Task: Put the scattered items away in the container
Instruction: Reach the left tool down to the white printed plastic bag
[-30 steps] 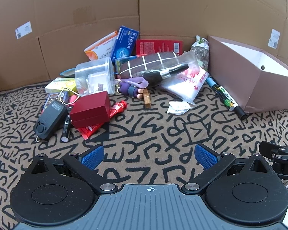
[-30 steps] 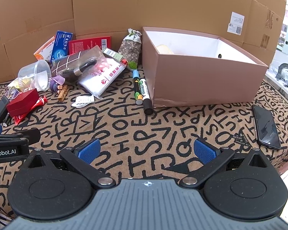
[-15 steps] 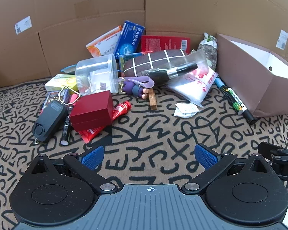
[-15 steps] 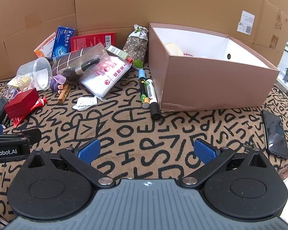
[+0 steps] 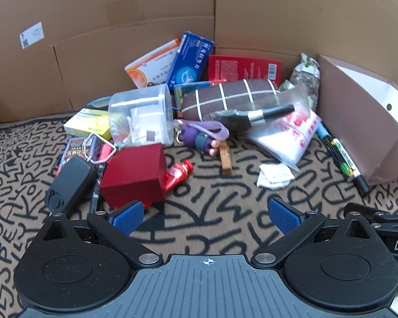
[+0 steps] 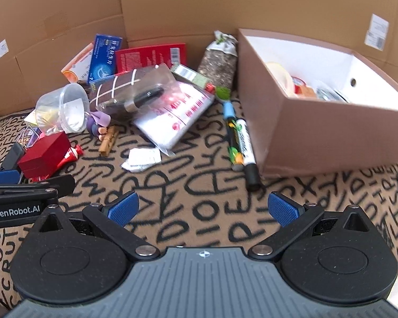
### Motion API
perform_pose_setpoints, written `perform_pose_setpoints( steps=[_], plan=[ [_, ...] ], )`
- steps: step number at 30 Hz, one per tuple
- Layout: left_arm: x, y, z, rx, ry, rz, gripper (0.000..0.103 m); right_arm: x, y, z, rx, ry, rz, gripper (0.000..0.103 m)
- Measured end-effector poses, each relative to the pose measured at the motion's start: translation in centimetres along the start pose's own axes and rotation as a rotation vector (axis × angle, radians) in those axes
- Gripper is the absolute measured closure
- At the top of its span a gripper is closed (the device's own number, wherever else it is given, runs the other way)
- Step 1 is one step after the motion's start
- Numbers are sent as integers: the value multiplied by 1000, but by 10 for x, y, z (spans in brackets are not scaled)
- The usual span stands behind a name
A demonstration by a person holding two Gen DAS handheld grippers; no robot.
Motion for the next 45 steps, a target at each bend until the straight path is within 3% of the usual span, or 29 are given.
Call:
perform_pose_setpoints(
  steps=[6,15,24,32,37,42,45],
  plan=[
    [11,26,-4,2,4,22,0,15,16,-11,-46,40,39,0],
    [45,59,-2,0,-23,6,0,48,27,-32,-112,58,28,0],
    [82,85,11,-12,-101,-16,0,81,41,-39,-98,118,34,0],
    [101,85,18,-2,-148,-62,9,100,45,-45,-77,169,22,0],
    [108,79,23,27,-176,-95,14,107,51,-43,-53,131,91,0],
    [114,76,27,37,-197,-119,17,120,53,-44,-53,126,98,0],
    [118,74,32,53,-216,-131,19,125,52,-45,-57,139,94,9]
  ],
)
Point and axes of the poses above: each gripper's, at about its wrist camera, not at the fingertips, and x roughly the way its jaws point, z to its right, y to its top, the point moved 9 cm from there along x, roughly the way its jaws point, and after that the axes turned 8 degrees about -y, right-handed, at the moved point
